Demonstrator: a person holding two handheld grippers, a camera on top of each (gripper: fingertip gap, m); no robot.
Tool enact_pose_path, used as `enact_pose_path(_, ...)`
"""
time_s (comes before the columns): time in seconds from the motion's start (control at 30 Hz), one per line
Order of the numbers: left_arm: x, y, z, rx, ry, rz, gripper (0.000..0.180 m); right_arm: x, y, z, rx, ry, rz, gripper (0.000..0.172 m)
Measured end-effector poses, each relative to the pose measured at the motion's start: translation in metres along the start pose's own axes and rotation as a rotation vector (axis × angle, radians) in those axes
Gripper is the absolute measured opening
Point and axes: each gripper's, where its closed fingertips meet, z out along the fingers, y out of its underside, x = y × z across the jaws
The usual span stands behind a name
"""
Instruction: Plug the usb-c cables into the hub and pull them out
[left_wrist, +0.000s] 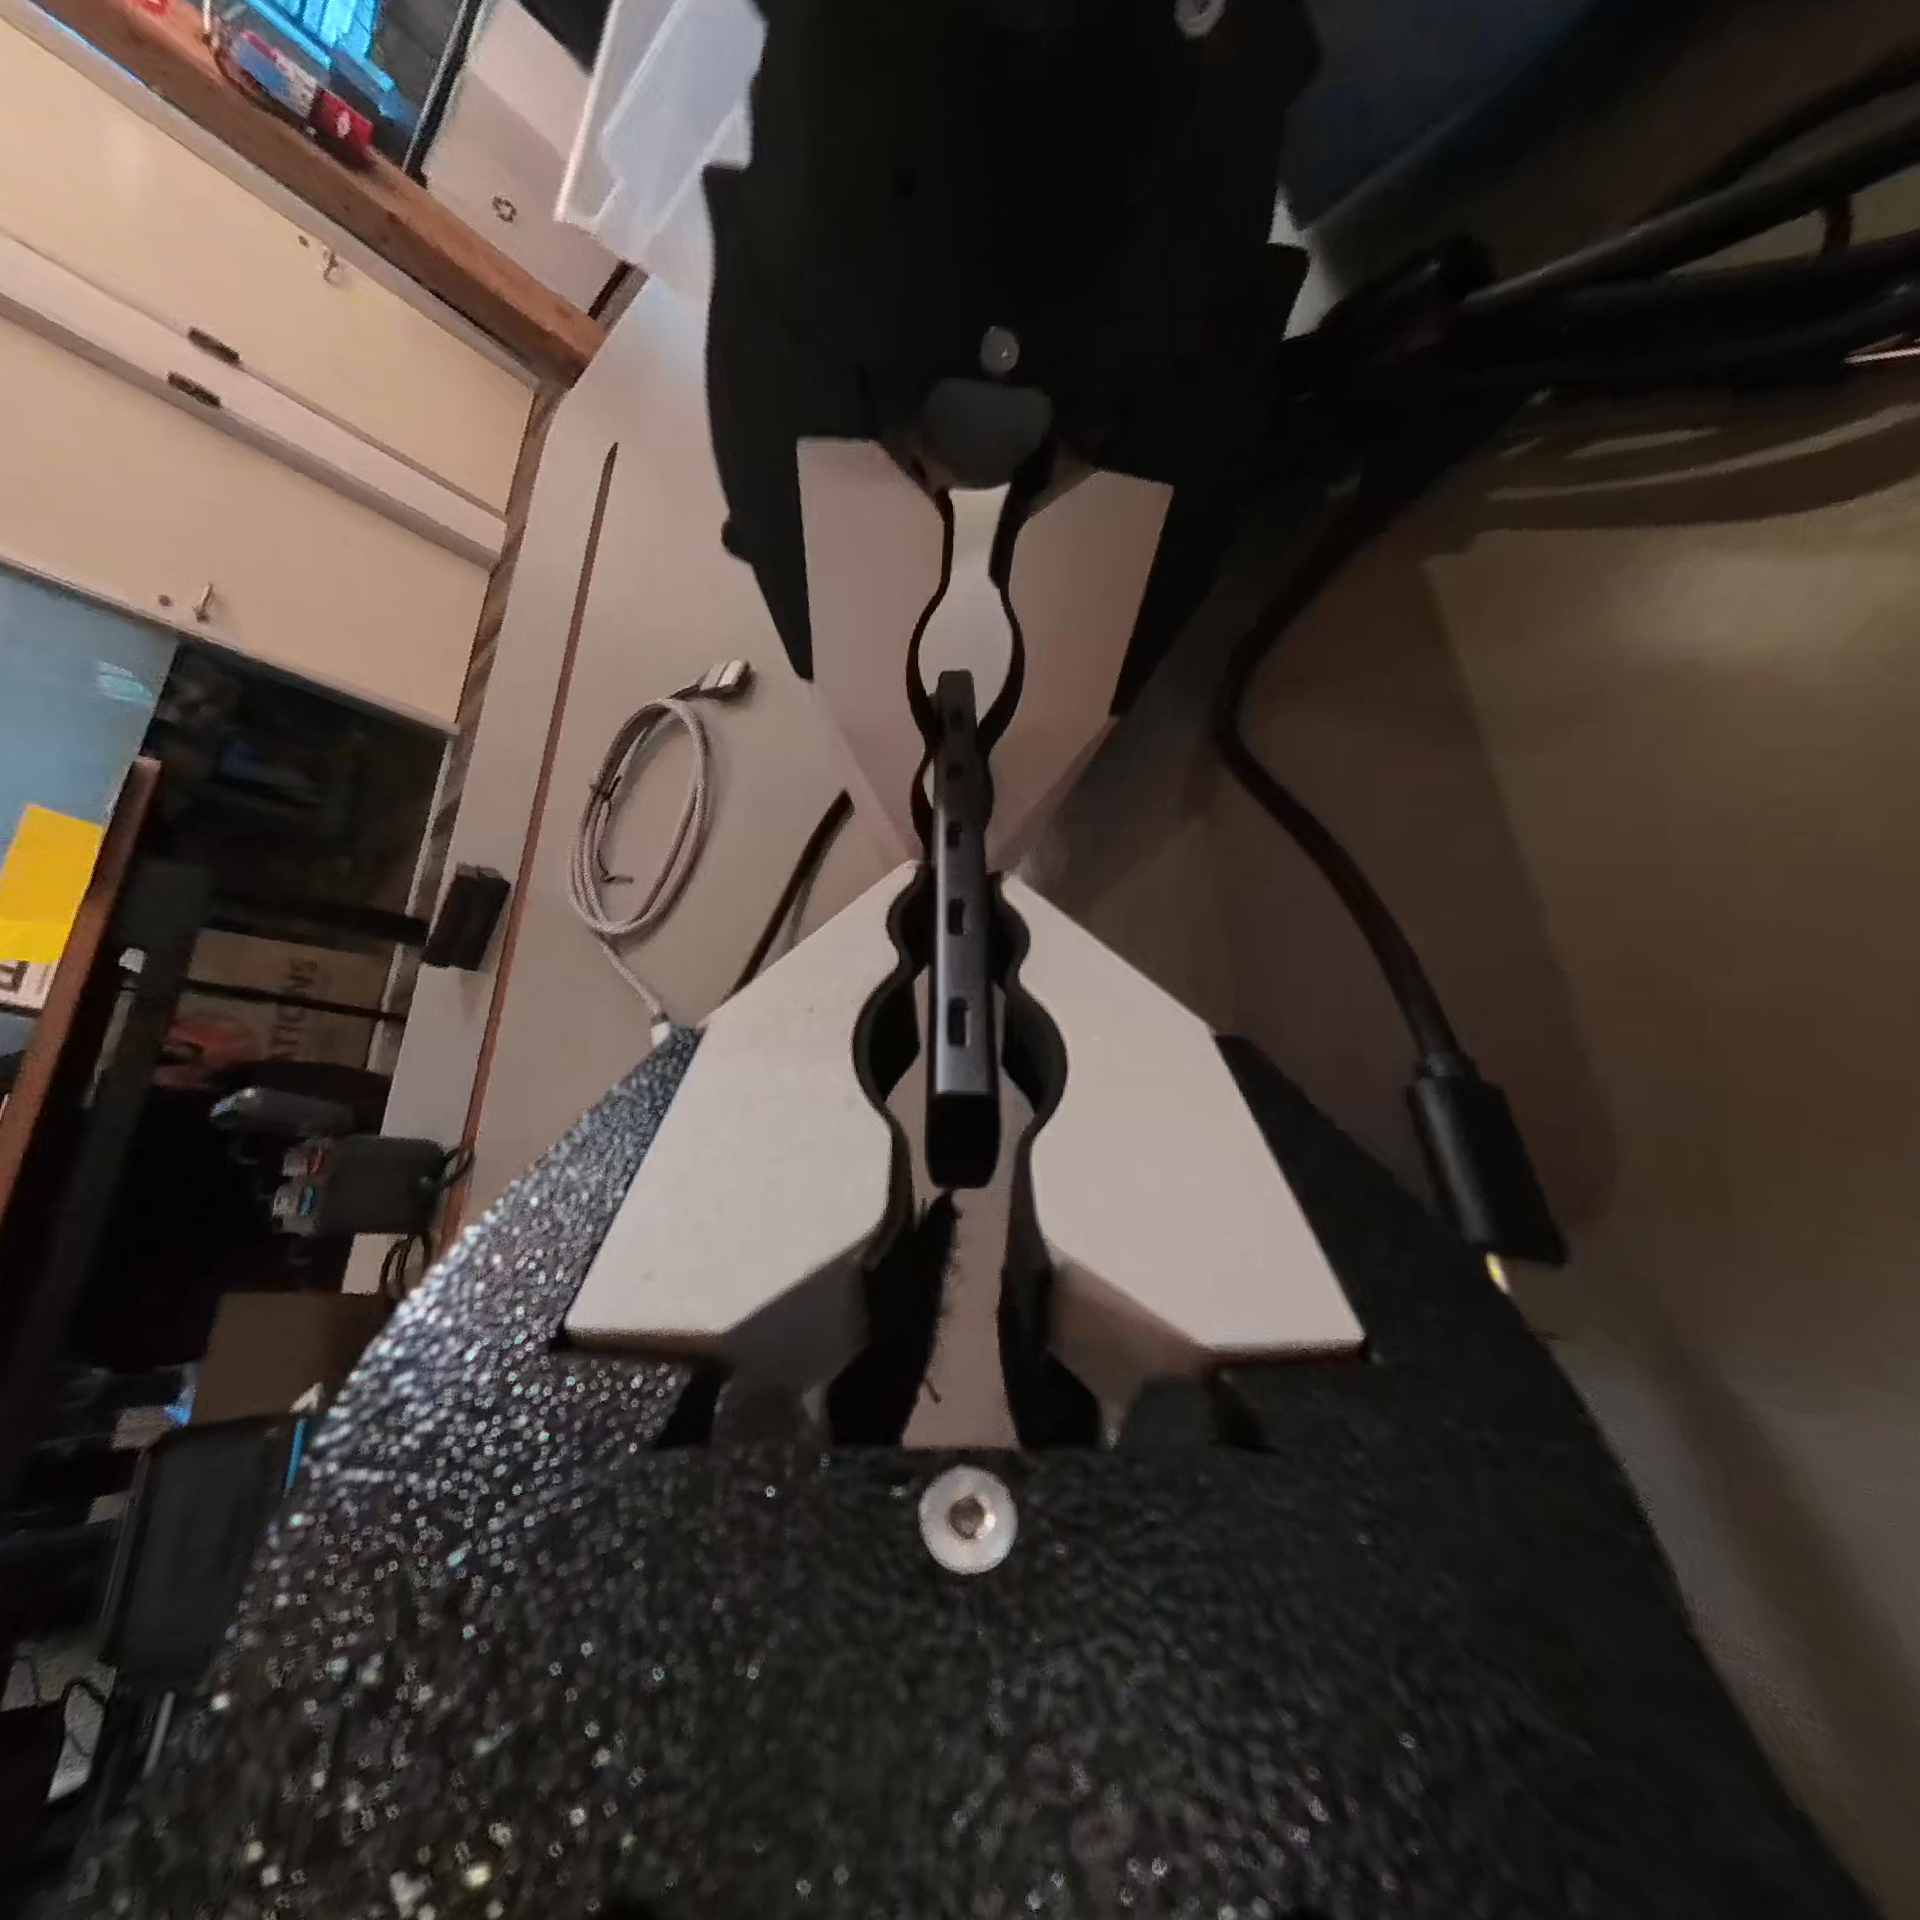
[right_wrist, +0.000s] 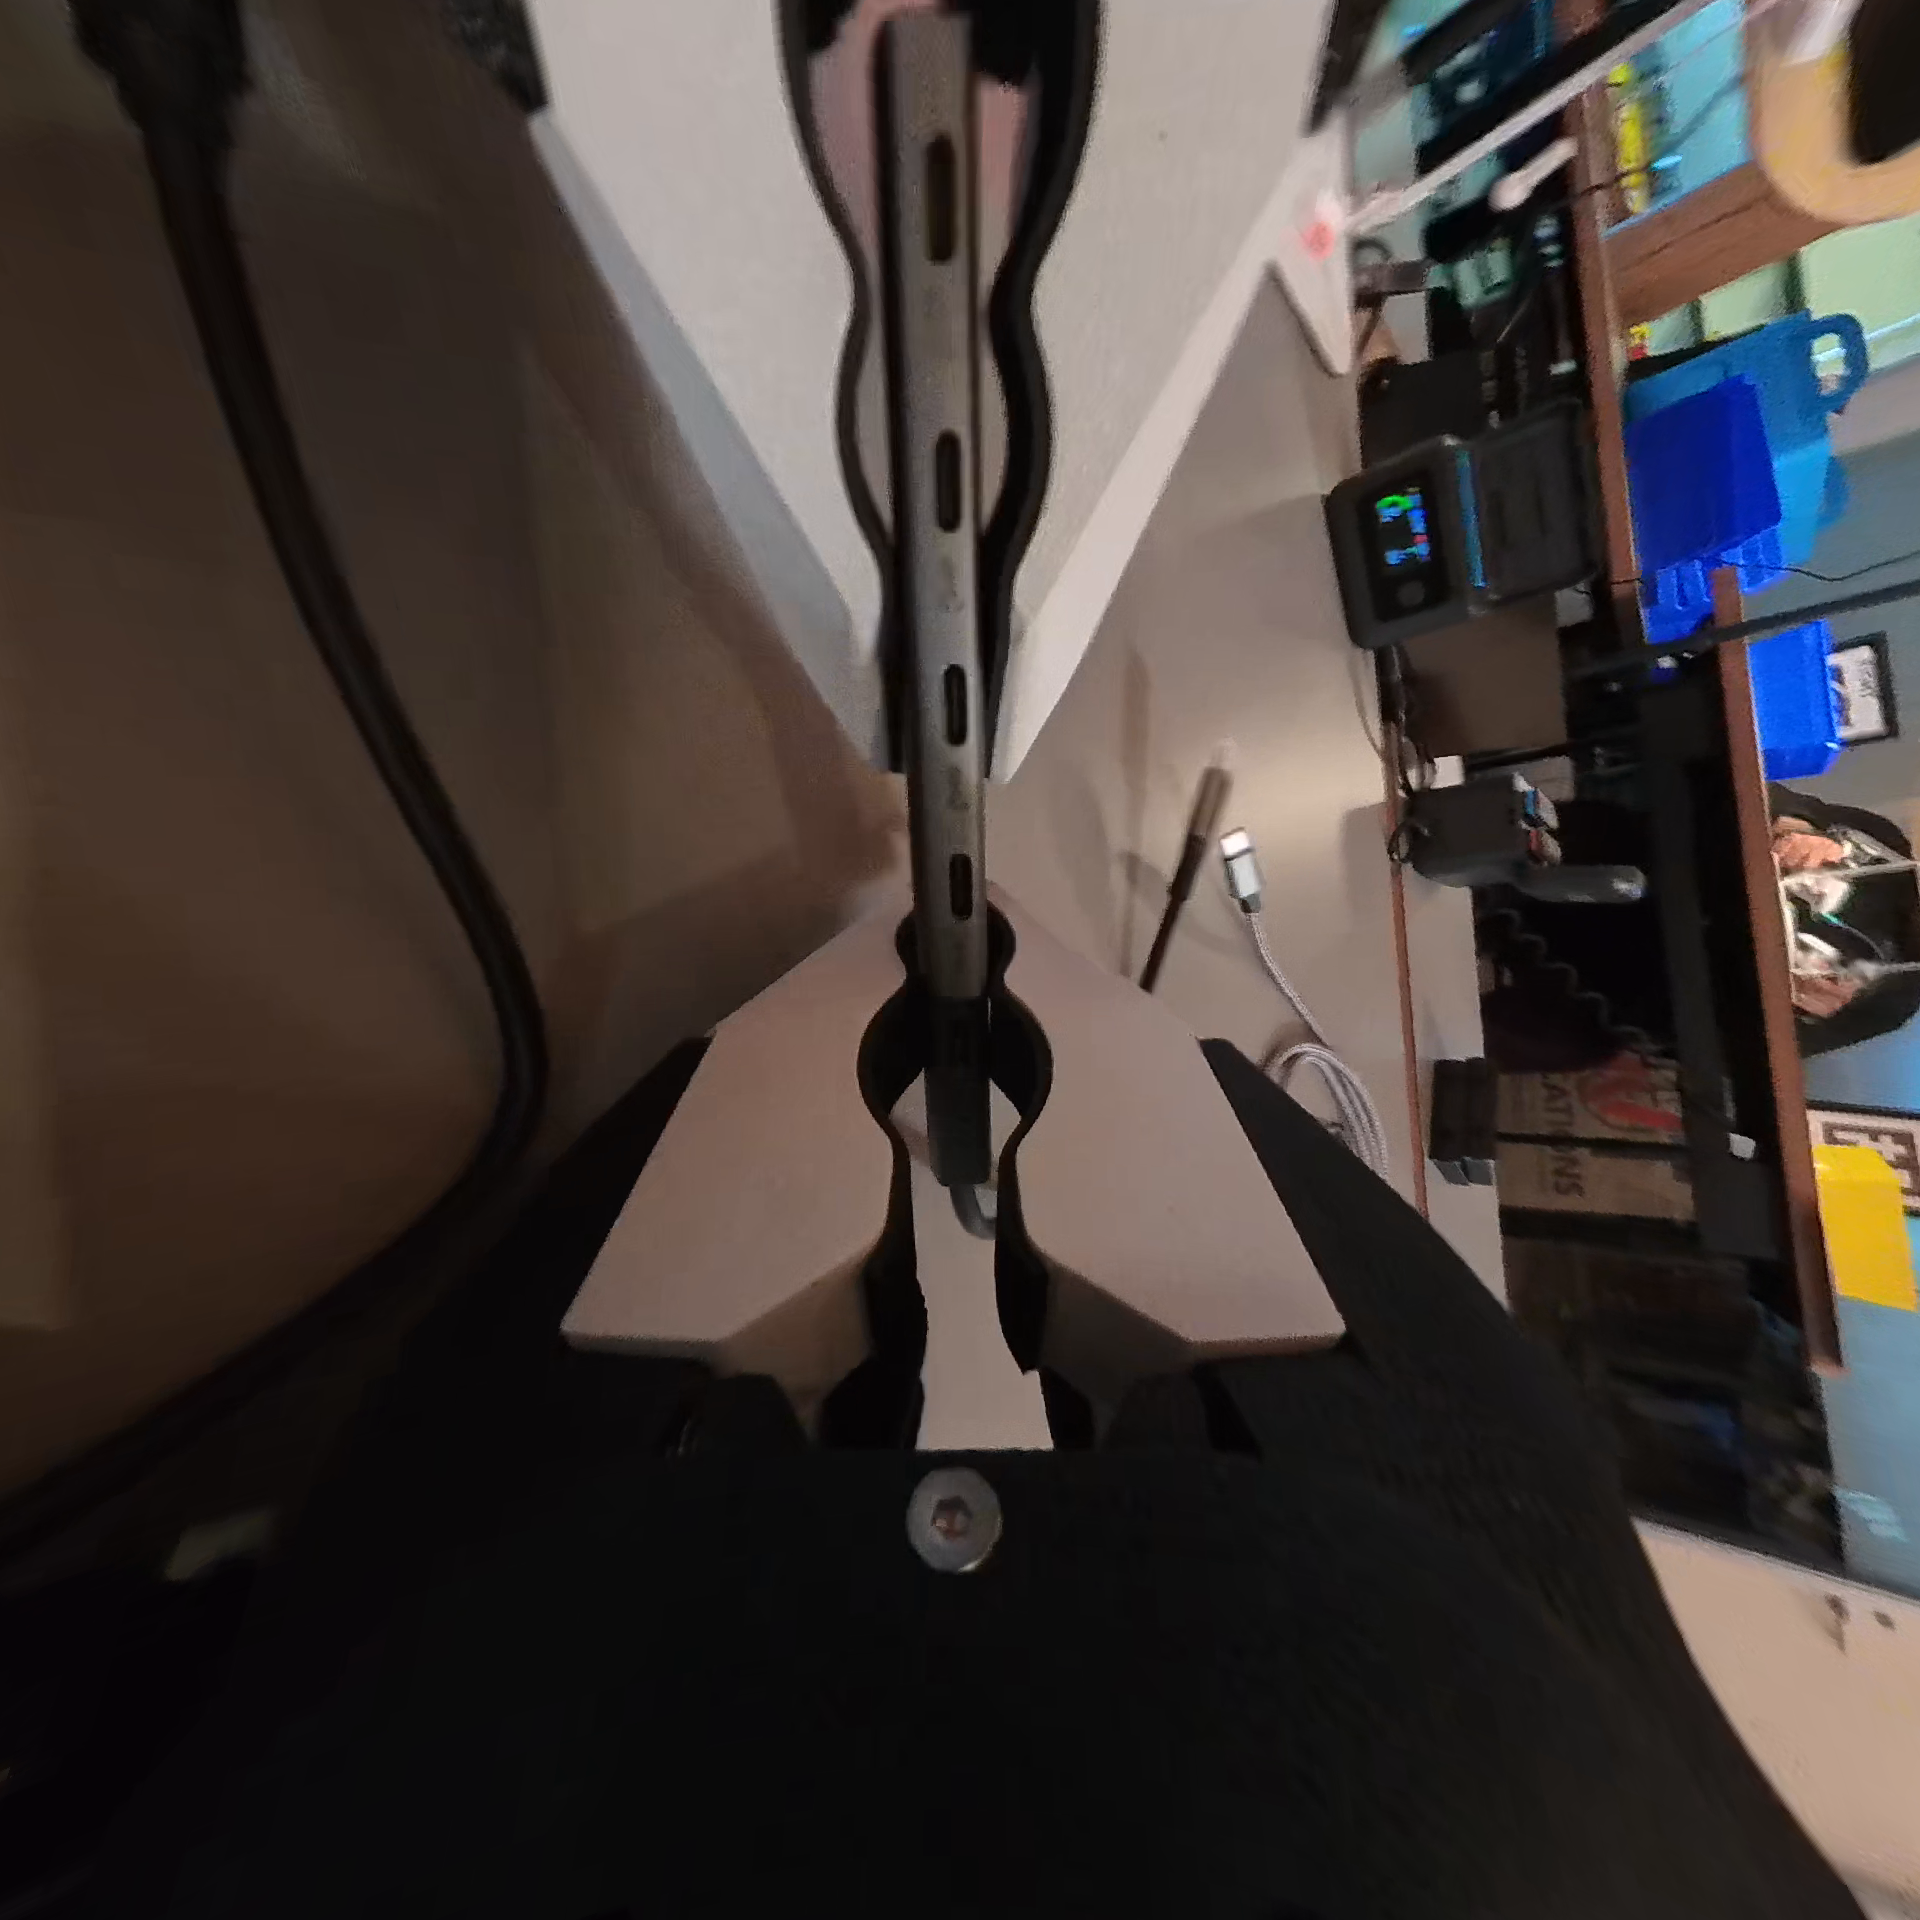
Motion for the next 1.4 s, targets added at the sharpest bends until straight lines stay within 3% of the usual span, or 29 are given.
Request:
enact_pose_path(0.17,-0.033,0.027,-0.004,-0.134,-0.185,0.0,0.008,0.028,0.004,-0.022,0.007,0.117,0.12,0.026)
enact_pose_path(0.27,-0.047,0.045,-0.006,-0.172,-0.262,-0.054,0.008,0.03,-0.009,-0.042,0.075,0.147,0.069,0.016)
enact_pose_path(0.3,-0.05,0.047,-0.007,-0.162,-0.275,-0.081,0.008,0.026,-0.022,-0.047,0.135,0.121,0.081,0.016)
enact_pose_path(0.4,-0.054,0.049,-0.008,-0.12,-0.278,-0.152,0.008,-0.015,-0.068,-0.054,0.304,-0.207,0.261,0.028)
enact_pose_path(0.47,-0.052,0.051,-0.007,-0.11,-0.259,-0.178,0.008,-0.04,-0.071,-0.047,0.234,-0.345,0.272,0.035)
enact_pose_path(0.53,-0.049,0.051,-0.006,-0.108,-0.236,-0.188,0.008,-0.053,-0.07,-0.039,0.18,-0.353,0.201,0.034)
enact_pose_path(0.63,-0.045,0.05,-0.004,-0.115,-0.208,-0.205,0.007,-0.067,-0.078,-0.038,0.183,-0.403,0.169,0.023)
enact_pose_path(0.67,-0.044,0.049,-0.003,-0.115,-0.197,-0.211,0.007,-0.07,-0.078,-0.038,0.176,-0.41,0.158,0.012)
enact_pose_path(0.7,-0.043,0.049,-0.003,-0.117,-0.189,-0.219,0.007,-0.069,-0.076,-0.037,0.167,-0.396,0.142,0.0)
enact_pose_path(0.9,-0.044,0.049,-0.003,-0.122,-0.194,-0.266,0.007,-0.028,-0.068,-0.042,0.17,-0.173,0.149,0.0)
enact_pose_path(0.97,-0.048,0.053,-0.004,-0.139,-0.217,-0.277,0.008,-0.022,-0.064,-0.046,0.173,-0.154,0.174,0.0)
enact_pose_path(1.03,-0.048,0.055,-0.005,-0.147,-0.224,-0.279,0.008,-0.032,-0.071,-0.05,0.226,-0.241,0.23,0.0)
enact_pose_path(1.1,-0.047,0.055,-0.004,-0.144,-0.218,-0.278,0.008,-0.052,-0.086,-0.057,0.288,-0.422,0.331,0.03)
enact_pose_path(1.17,-0.045,0.054,-0.004,-0.145,-0.211,-0.26,0.008,-0.067,-0.098,-0.058,0.291,-0.546,0.383,0.041)
enact_pose_path(1.3,-0.044,0.051,-0.002,-0.138,-0.204,-0.249,0.008,-0.086,-0.095,-0.043,0.177,-0.559,0.297,0.041)
enact_pose_path(1.4,-0.042,0.051,-0.001,-0.14,-0.197,-0.245,0.008,-0.086,-0.092,-0.038,0.142,-0.528,0.274,0.015)
